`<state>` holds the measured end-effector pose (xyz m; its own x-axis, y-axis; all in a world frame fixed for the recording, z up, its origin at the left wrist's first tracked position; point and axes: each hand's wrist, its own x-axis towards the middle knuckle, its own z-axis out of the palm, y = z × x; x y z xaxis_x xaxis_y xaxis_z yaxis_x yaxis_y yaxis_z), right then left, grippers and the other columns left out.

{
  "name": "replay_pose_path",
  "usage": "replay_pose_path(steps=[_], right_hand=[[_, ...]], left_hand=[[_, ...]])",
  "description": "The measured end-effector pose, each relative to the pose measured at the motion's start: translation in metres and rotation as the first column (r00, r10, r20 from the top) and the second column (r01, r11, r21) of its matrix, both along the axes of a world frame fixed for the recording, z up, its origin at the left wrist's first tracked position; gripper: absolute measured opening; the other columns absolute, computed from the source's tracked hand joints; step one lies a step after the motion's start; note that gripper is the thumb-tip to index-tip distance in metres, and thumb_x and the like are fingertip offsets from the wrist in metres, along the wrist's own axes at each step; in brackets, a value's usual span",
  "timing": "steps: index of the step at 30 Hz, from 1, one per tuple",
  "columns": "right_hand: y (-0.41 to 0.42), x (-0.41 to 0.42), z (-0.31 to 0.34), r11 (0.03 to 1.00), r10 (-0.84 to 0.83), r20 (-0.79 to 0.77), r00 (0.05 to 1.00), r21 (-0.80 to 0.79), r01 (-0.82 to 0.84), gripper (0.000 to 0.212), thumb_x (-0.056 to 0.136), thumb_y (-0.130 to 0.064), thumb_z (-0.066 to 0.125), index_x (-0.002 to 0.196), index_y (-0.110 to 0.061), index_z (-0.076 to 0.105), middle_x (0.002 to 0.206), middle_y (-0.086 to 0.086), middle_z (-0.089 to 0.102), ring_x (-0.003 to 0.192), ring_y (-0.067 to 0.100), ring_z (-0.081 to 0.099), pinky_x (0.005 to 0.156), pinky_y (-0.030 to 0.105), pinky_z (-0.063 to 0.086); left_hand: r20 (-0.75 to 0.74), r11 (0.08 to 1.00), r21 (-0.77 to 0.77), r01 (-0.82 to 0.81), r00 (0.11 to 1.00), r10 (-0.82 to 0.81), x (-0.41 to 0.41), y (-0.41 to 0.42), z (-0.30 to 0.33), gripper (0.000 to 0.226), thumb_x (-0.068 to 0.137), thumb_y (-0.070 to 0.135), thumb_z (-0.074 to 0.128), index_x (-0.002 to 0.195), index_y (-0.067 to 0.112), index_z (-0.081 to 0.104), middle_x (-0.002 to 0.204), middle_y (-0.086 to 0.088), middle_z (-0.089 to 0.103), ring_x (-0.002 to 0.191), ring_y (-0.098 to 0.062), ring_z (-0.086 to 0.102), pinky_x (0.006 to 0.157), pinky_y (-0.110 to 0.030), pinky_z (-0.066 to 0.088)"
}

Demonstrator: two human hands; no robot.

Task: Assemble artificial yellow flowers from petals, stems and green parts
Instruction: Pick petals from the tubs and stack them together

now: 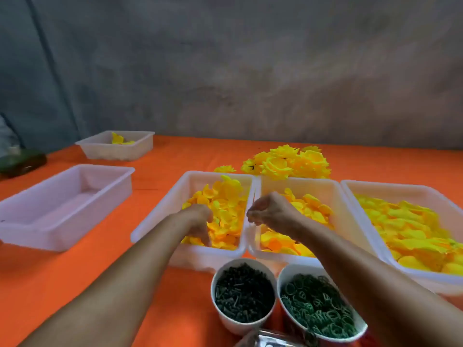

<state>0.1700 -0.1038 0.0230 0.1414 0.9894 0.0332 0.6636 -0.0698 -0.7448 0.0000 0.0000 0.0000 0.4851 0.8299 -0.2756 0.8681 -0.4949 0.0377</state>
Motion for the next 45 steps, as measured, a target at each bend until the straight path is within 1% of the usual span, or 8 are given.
replay_pose_path(steps=[5, 11, 16, 20, 28, 34, 40, 45], right_hand=[[0.012, 0.015, -0.011, 0.998, -0.052, -0.141, 0.989, 0.038, 0.058, 0.012, 0.085, -0.007, 0.062, 0.080, -0.004, 0.073, 0.082, 0.016, 0.071, 0.069, 0.017, 0.062, 0.058, 0.025, 0.042], [0.028, 0.024, -0.010, 0.991, -0.057, -0.181, 0.982, 0.107, 0.078, 0.012, 0.085, -0.008, 0.064, 0.081, -0.003, 0.073, 0.082, 0.018, 0.072, 0.060, 0.010, 0.060, 0.057, 0.025, 0.044], [0.042, 0.014, -0.013, 0.991, -0.035, -0.179, 0.983, 0.121, 0.057, 0.012, 0.086, -0.008, 0.064, 0.080, -0.005, 0.073, 0.076, 0.010, 0.069, 0.068, 0.014, 0.059, 0.060, 0.025, 0.042], [0.056, 0.009, -0.017, 0.990, -0.037, -0.004, 0.999, 0.139, 0.037, 0.010, 0.084, -0.013, 0.066, 0.086, -0.008, 0.075, 0.068, -0.004, 0.064, 0.054, -0.003, 0.051, 0.051, 0.016, 0.040], [0.087, -0.009, -0.029, 1.000, 0.026, 0.391, 0.920, -0.009, -0.024, 0.030, 0.082, -0.017, 0.068, 0.112, -0.018, 0.069, 0.120, 0.003, 0.066, 0.114, 0.020, 0.058, 0.094, 0.030, 0.045], [0.095, -0.024, -0.048, 1.000, 0.004, 0.619, 0.785, -0.006, 0.000, 0.033, 0.087, -0.041, 0.058, 0.119, -0.034, 0.059, 0.110, 0.001, 0.067, 0.112, 0.019, 0.056, 0.101, 0.035, 0.026], [0.094, -0.019, -0.048, 0.991, -0.112, 0.388, 0.915, 0.106, 0.076, 0.014, 0.087, -0.032, 0.061, 0.095, -0.023, 0.068, 0.093, 0.007, 0.068, 0.094, 0.025, 0.059, 0.078, 0.034, 0.038], [0.090, -0.012, -0.060, 0.931, -0.090, -0.383, 0.920, 0.295, 0.213, 0.012, 0.085, -0.001, 0.063, 0.073, 0.000, 0.065, 0.067, 0.011, 0.047, 0.067, 0.021, 0.037, 0.061, 0.036, 0.030]], left_hand=[[0.151, 0.976, -0.215, -0.030, 0.987, 0.064, -0.006, 0.018, 0.001, 0.049, 0.074, 0.025, 0.081, 0.117, 0.009, 0.063, 0.111, -0.018, 0.067, 0.082, -0.021, 0.060, 0.063, -0.025, 0.049], [0.420, 0.997, -0.044, -0.056, 0.905, 0.070, -0.006, 0.036, 0.006, 0.023, 0.084, 0.020, 0.070, 0.101, 0.004, 0.069, 0.084, -0.015, 0.067, 0.060, -0.016, 0.060, 0.056, -0.023, 0.047], [0.422, 0.995, 0.100, -0.021, 0.906, -0.023, 0.025, 0.041, -0.008, 0.038, 0.077, 0.026, 0.077, 0.111, 0.012, 0.068, 0.109, -0.008, 0.068, 0.101, -0.022, 0.062, 0.077, -0.024, 0.041], [0.402, 0.995, 0.086, -0.044, 0.916, 0.006, 0.034, 0.047, -0.036, 0.039, 0.075, 0.024, 0.078, 0.111, 0.015, 0.067, 0.112, -0.006, 0.066, 0.106, -0.021, 0.060, 0.079, -0.024, 0.041], [0.614, 0.985, -0.008, -0.171, 0.776, 0.140, 0.026, 0.048, -0.041, 0.008, 0.079, 0.009, 0.069, 0.086, 0.009, 0.072, 0.091, -0.014, 0.071, 0.078, -0.021, 0.061, 0.058, -0.020, 0.035], [0.850, 0.946, -0.308, -0.107, 0.416, 0.323, 0.029, 0.043, -0.032, 0.029, 0.072, -0.009, 0.064, 0.055, 0.013, 0.055, 0.058, -0.008, 0.056, 0.056, -0.018, 0.051, 0.054, -0.024, 0.041], [0.924, 0.949, -0.316, -0.008, 0.224, 0.310, 0.030, 0.035, -0.026, 0.027, 0.076, -0.009, 0.061, 0.059, 0.012, 0.055, 0.057, -0.002, 0.053, 0.052, -0.009, 0.047, 0.048, -0.016, 0.038], [0.907, 0.912, -0.409, -0.040, 0.098, 0.410, 0.029, 0.037, -0.024, 0.015, 0.085, 0.020, 0.068, 0.076, 0.017, 0.056, 0.072, 0.000, 0.056, 0.063, -0.011, 0.052, 0.052, -0.020, 0.043]])
